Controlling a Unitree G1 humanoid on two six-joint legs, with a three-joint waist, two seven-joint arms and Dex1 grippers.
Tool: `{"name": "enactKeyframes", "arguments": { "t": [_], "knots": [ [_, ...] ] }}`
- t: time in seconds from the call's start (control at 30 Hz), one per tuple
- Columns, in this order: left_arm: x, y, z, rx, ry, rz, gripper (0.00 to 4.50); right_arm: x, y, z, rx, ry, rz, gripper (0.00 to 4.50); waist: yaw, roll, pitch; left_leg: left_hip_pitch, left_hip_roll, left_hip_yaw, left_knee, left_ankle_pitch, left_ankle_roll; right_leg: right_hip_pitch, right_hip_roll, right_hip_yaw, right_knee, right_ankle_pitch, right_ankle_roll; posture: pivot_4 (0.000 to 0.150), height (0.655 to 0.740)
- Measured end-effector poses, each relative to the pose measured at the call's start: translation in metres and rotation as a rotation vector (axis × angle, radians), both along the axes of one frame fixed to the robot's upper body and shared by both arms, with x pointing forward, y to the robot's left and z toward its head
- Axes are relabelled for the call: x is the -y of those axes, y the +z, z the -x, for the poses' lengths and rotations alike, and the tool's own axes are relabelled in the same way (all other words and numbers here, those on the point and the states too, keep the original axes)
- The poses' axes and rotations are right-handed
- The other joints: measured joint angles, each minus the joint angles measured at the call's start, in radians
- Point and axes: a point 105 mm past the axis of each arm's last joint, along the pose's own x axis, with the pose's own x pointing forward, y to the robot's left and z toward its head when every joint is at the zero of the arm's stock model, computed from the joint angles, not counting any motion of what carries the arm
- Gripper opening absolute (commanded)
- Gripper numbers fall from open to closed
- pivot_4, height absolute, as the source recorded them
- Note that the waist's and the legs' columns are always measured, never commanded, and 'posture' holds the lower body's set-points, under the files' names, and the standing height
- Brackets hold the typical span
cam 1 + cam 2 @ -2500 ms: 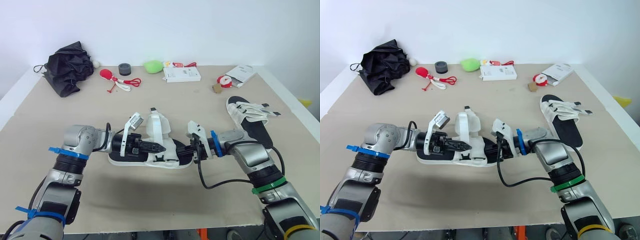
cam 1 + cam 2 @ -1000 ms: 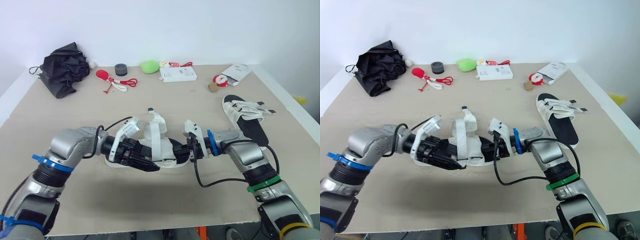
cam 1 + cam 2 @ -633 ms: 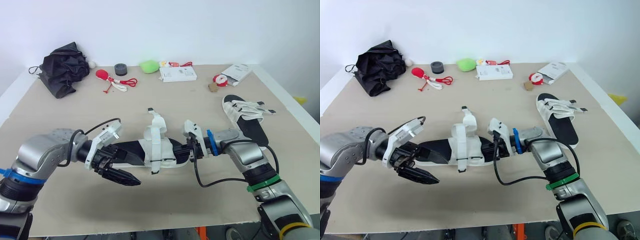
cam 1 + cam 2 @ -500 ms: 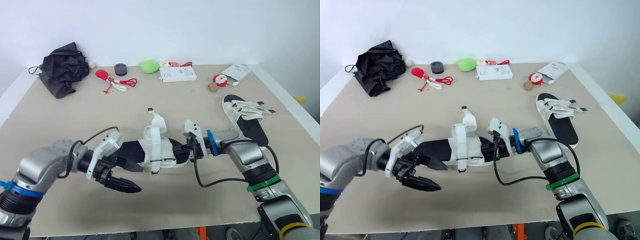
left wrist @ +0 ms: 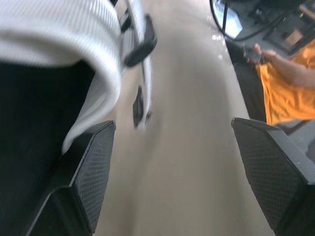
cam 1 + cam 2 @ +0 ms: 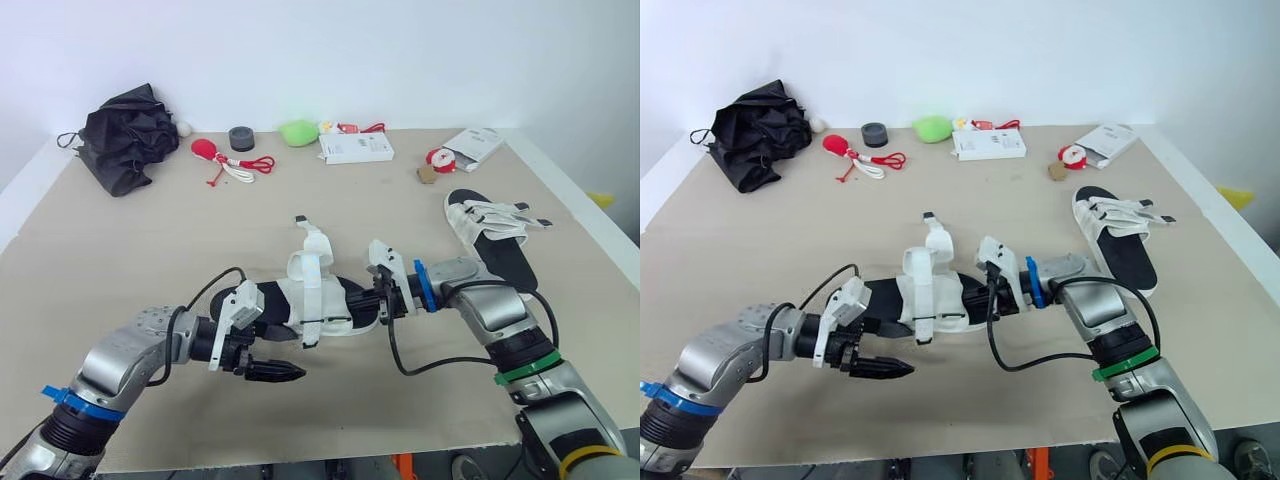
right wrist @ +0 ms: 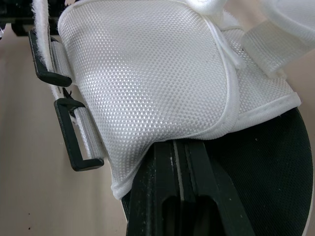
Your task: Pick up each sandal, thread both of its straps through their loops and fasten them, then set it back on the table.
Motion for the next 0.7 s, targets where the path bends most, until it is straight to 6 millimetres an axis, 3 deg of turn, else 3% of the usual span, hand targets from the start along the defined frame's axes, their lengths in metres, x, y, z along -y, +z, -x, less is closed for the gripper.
{"name": "enactKeyframes", "arguments": {
  "t": [0.27,0.43,0.47,0.57,0.7],
  "knots": [
    [0.013,0.003,-0.001,-0.033,-0.008,0.061,3.89,0.000,0.001,0.000,0.000,0.000,0.002,0.00,0.001,0.000,0.000,0.000,0.000,0.000,0.000,0.000,0.000,0.000,0.001,0.000,0.000,0.001,0.001,0.150,0.7400],
    [0.017,0.000,-0.002,-0.052,-0.013,0.065,2.24,0.000,0.001,0.001,0.000,-0.003,0.005,0.00,0.001,0.000,0.000,0.000,0.000,0.000,0.000,0.000,0.000,0.001,0.001,0.000,0.000,0.001,0.002,0.150,0.7400],
    [0.018,-0.001,-0.001,-0.056,-0.017,0.067,1.53,0.000,0.002,0.001,0.002,-0.003,0.006,0.00,0.001,0.000,0.000,0.000,0.000,0.000,0.000,0.000,0.000,0.001,0.001,0.000,0.000,0.001,0.003,0.150,0.7400],
    [0.020,-0.002,0.000,-0.065,-0.029,0.071,0.13,0.001,0.003,0.002,0.003,-0.007,0.011,0.00,0.002,0.000,0.000,0.000,0.000,0.000,0.000,0.000,0.000,0.000,0.000,0.000,0.000,0.001,0.003,0.150,0.7400],
    [0.020,-0.004,0.001,-0.071,-0.047,0.055,0.05,0.002,0.003,0.003,0.002,-0.010,0.013,0.00,0.003,0.000,0.000,-0.001,-0.001,0.000,0.000,-0.001,0.000,0.000,0.001,0.000,0.000,0.001,0.004,0.150,0.7400]
  ]
}}
